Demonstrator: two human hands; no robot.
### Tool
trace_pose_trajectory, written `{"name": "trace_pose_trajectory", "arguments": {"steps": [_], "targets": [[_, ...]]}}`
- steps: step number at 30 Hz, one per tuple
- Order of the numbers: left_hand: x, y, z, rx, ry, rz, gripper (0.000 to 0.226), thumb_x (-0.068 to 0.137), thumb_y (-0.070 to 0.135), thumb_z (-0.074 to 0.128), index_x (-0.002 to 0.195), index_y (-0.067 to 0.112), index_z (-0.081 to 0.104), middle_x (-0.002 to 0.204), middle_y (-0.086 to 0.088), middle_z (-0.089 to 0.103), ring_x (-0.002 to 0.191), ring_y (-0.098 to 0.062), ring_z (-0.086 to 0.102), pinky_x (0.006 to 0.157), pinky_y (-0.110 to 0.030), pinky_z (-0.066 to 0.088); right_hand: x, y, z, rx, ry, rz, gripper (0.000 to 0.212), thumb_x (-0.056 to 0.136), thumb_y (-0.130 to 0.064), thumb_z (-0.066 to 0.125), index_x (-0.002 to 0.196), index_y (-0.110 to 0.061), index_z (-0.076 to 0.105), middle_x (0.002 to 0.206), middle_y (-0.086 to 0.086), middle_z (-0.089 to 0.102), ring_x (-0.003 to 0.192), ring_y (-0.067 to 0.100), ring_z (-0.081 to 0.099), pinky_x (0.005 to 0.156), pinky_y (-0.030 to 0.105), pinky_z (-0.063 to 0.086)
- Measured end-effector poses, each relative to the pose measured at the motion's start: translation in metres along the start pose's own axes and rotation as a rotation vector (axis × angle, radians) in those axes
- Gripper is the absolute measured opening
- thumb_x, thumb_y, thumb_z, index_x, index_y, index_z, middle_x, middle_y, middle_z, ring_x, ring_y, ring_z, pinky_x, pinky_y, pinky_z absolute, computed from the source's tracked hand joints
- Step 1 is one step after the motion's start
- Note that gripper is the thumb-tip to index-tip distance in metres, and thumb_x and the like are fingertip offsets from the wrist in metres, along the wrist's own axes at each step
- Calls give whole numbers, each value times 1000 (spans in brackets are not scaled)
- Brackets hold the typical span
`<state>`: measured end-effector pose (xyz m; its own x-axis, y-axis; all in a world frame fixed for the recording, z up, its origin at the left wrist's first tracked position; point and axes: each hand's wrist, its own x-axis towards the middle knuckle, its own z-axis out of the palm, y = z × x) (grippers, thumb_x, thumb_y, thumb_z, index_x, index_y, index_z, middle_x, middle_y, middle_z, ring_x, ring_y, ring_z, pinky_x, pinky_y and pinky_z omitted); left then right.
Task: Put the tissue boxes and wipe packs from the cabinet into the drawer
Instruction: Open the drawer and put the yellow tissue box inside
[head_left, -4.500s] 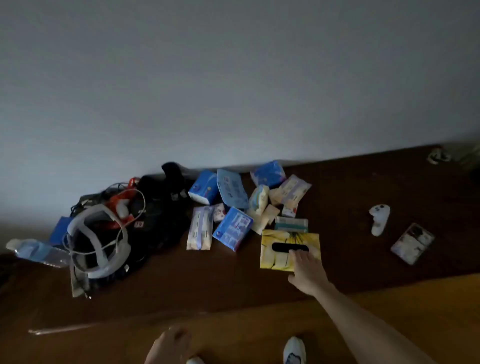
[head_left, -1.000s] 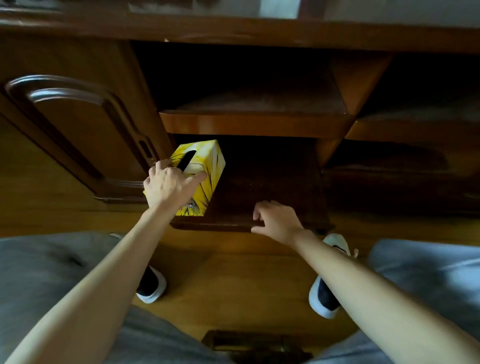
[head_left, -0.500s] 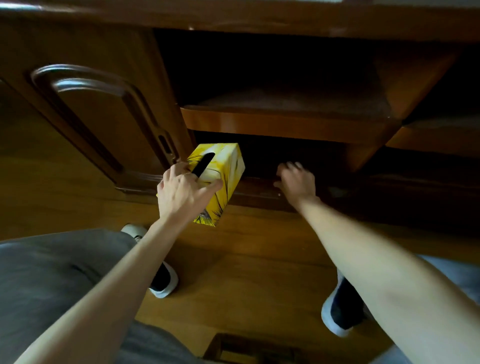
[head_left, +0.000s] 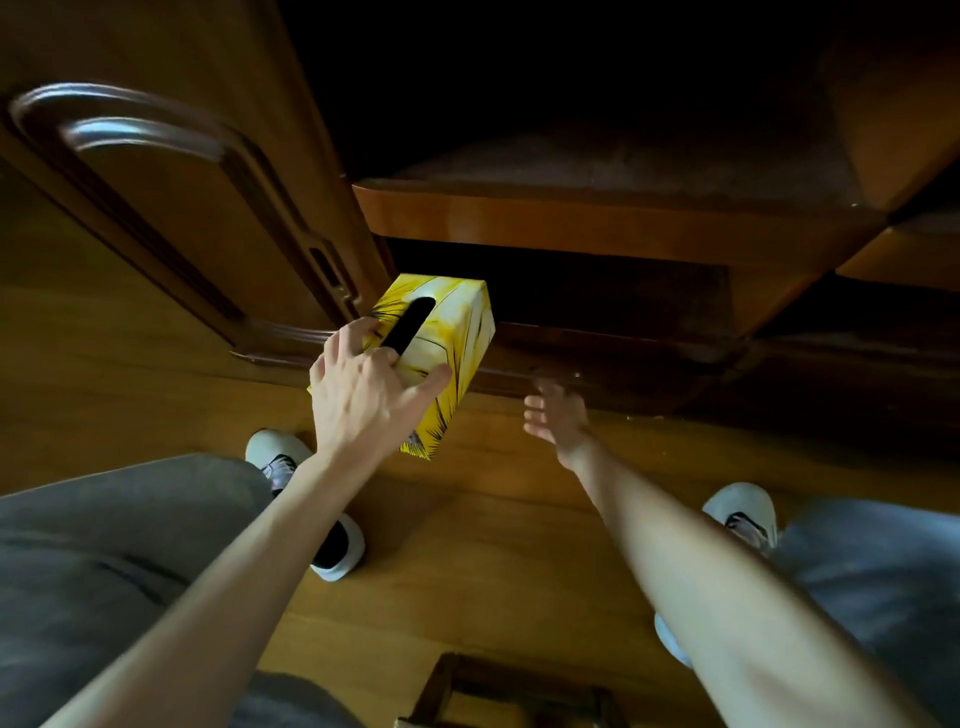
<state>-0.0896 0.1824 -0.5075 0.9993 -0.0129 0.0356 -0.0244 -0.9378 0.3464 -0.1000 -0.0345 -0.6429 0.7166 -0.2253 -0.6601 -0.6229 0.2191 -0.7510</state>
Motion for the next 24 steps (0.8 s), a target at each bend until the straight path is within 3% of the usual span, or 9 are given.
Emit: {"name": "trace_pose_trajectory", "arguments": {"steps": [2, 3, 5, 9, 14, 17, 19, 21, 24], "targets": [[1, -2, 0, -1, -13, -5, 67, 74, 69, 54, 100, 13, 79, 153, 4, 43, 138, -23, 35, 110, -45, 31, 15, -4, 1, 462, -18, 139, 57, 98, -58, 56, 138, -18, 47, 132, 12, 61, 123, 28, 60, 111, 41, 46], [1, -4, 0, -5, -21, -11, 67, 74, 69, 55, 99, 12, 79, 152, 5, 43, 138, -23, 35, 110, -45, 31, 20, -4, 2, 558, -16, 128, 74, 94, -65, 57, 149, -18, 41, 143, 11, 57, 133, 27, 54, 115, 40, 42], [3, -7, 1, -8, -32, -24, 68, 74, 69, 55, 99, 11, 79, 152, 4, 44, 137, -24, 36, 109, -44, 32, 27, -1, 3, 664, -15, 87, 92, 89, -71, 59, 157, -15, 34, 152, 9, 51, 142, 23, 46, 119, 37, 35], [7, -5, 3, 18, -15, -20, 63, 73, 69, 57, 94, 14, 79, 150, 6, 45, 134, -24, 38, 107, -43, 32, 31, -1, 1, 838, -71, 94, 103, 79, -74, 68, 156, -13, 37, 152, 8, 51, 143, 21, 45, 120, 36, 33], [7, -3, 2, -24, -39, -40, 55, 74, 66, 59, 87, 16, 77, 150, 6, 44, 134, -23, 38, 107, -44, 34, 30, 1, -4, 627, -66, 89, 76, 99, -64, 49, 161, -27, 24, 156, 10, 45, 135, 14, 52, 118, 30, 34], [8, -4, 0, -22, -52, -31, 52, 75, 67, 59, 82, 18, 75, 150, 4, 44, 135, -24, 37, 107, -45, 33, 18, 7, -1, 603, 59, 180, 87, 88, -78, 52, 146, -14, 45, 134, 14, 61, 120, 25, 62, 114, 39, 42], [8, -5, 0, -15, -51, -17, 52, 76, 66, 60, 85, 17, 76, 151, 2, 43, 136, -25, 37, 107, -46, 33, 5, 16, 0, 539, 112, 233, 71, 94, -72, 47, 129, -10, 52, 113, 14, 66, 104, 29, 68, 104, 42, 51], [7, -8, 1, -25, -56, -3, 53, 76, 66, 59, 85, 17, 76, 151, 0, 43, 136, -26, 36, 108, -47, 33, -8, 26, -5, 447, 132, 275, 63, 101, -60, 46, 122, -2, 56, 106, 15, 69, 98, 31, 69, 94, 45, 56], [2, -9, 1, -49, -90, -1, 56, 74, 68, 54, 82, 17, 74, 152, 0, 42, 138, -26, 35, 108, -48, 32, -32, 41, -18, 282, 136, 380, 54, 103, -54, 47, 117, -3, 61, 96, 16, 76, 88, 32, 73, 69, 40, 61]]}}
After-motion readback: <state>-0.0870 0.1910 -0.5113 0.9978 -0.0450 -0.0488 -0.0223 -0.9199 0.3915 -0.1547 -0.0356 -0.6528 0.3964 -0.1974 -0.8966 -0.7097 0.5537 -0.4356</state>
